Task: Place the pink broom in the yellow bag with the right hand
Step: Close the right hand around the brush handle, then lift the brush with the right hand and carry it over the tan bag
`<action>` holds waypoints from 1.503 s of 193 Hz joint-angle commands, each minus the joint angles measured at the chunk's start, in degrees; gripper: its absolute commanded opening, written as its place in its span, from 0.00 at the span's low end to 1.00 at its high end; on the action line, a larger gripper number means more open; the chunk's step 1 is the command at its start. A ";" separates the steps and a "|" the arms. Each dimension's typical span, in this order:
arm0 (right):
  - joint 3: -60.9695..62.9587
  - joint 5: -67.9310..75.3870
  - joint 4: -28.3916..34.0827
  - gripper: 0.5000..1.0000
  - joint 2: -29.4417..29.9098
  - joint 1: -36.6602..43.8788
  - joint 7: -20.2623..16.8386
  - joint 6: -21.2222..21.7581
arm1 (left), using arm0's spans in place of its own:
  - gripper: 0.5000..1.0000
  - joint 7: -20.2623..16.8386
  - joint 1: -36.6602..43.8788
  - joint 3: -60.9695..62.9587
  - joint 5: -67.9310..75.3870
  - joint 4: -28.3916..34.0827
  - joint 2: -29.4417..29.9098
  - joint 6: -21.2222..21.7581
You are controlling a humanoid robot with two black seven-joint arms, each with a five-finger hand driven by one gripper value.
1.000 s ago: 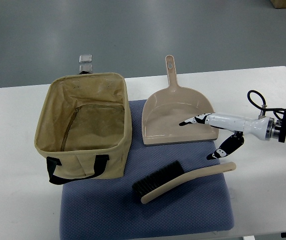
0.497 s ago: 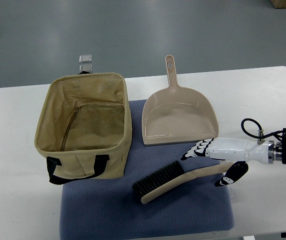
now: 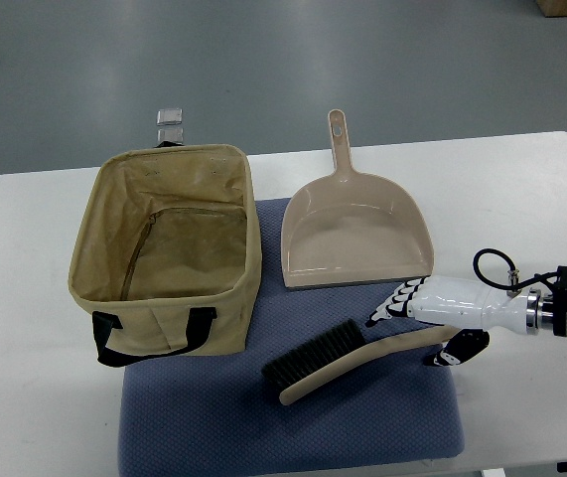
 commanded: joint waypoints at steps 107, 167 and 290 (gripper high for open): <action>-1.25 -2.51 -1.29 0.01 -0.06 0.34 -3.43 -1.49 | 1.00 0.01 0.00 0.00 0.00 0.00 0.00 0.00; -0.37 -1.98 -2.08 0.00 -0.85 1.75 -3.78 -5.01 | 1.00 0.01 0.00 0.00 0.00 0.00 0.00 0.00; 6.48 6.90 -3.14 0.00 -6.13 20.29 -2.99 -5.71 | 1.00 0.01 0.00 0.00 0.00 0.00 0.00 0.00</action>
